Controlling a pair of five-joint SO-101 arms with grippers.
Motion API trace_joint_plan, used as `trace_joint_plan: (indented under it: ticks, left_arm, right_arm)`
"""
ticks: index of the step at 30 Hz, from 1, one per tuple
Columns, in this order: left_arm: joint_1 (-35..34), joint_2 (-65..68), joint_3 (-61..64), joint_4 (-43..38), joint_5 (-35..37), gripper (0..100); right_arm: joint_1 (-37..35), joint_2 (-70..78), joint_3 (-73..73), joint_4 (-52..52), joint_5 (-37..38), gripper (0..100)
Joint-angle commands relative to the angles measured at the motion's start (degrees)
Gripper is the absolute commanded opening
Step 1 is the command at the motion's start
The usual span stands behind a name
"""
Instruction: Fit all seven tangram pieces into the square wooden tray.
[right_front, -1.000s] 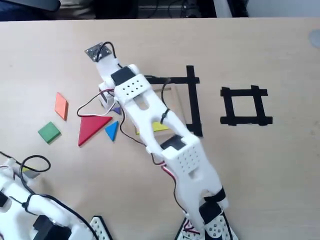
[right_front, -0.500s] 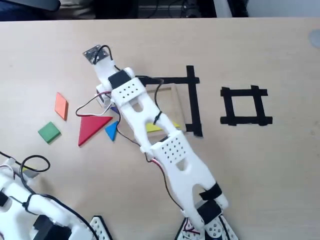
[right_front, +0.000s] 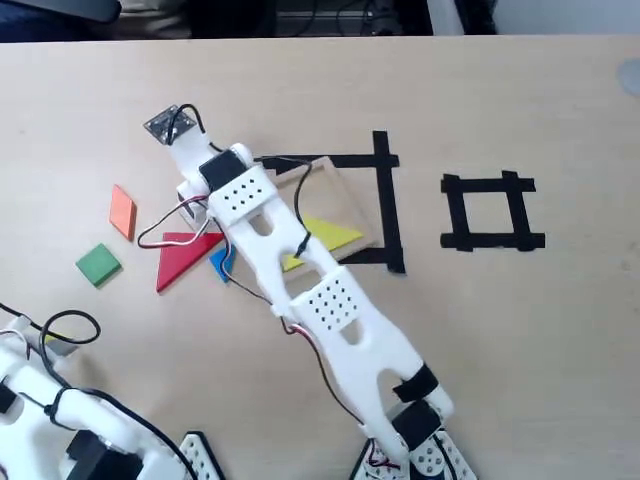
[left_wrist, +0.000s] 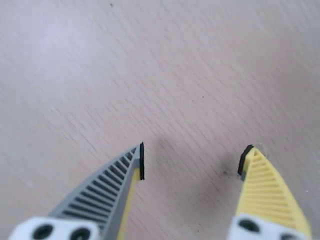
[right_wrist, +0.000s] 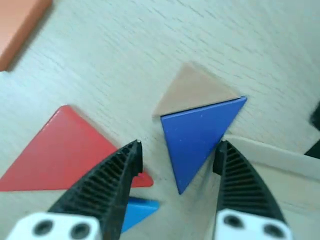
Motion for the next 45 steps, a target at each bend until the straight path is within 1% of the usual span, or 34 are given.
trace_joint_plan:
  ticks: [1,6,9,20,22,25,30,39,45]
  left_arm:
    - [0.22,-0.97,-1.10,-0.53,0.53,32]
    - [0.13,-0.88,-1.10,-0.53,0.44,32]
    - [0.13,-0.88,-1.10,-0.53,0.44,32]
    - [0.22,-0.79,-1.10,-0.53,0.44,32]
    - [0.31,-0.79,-1.10,-0.53,0.44,32]
    - [0.31,-0.79,-1.10,-0.53,0.44,32]
    - [0.22,-0.79,-1.10,-0.53,0.44,32]
    - [0.13,-0.79,-1.10,-0.53,0.44,32]
    - [0.13,-0.79,-1.10,-0.53,0.44,32]
  right_arm:
    - [-0.09,-1.71,-3.21,0.62,-0.79,23.7]
    - [0.35,-1.54,-2.59,-0.62,-0.62,23.7]
    - [1.85,-0.22,-0.84,-2.11,-0.62,23.7]
    - [9.14,0.84,-0.92,-1.85,-0.53,24.0]
    - [8.70,0.22,-1.71,-0.70,-0.53,24.0]
    - [5.45,-1.01,-5.85,2.73,-0.62,24.0]
    - [2.02,0.13,-6.99,1.93,-0.53,24.0]
    - [2.02,4.35,-6.90,0.88,-0.53,24.0]
    - [1.76,4.26,-6.73,1.32,0.26,23.6]
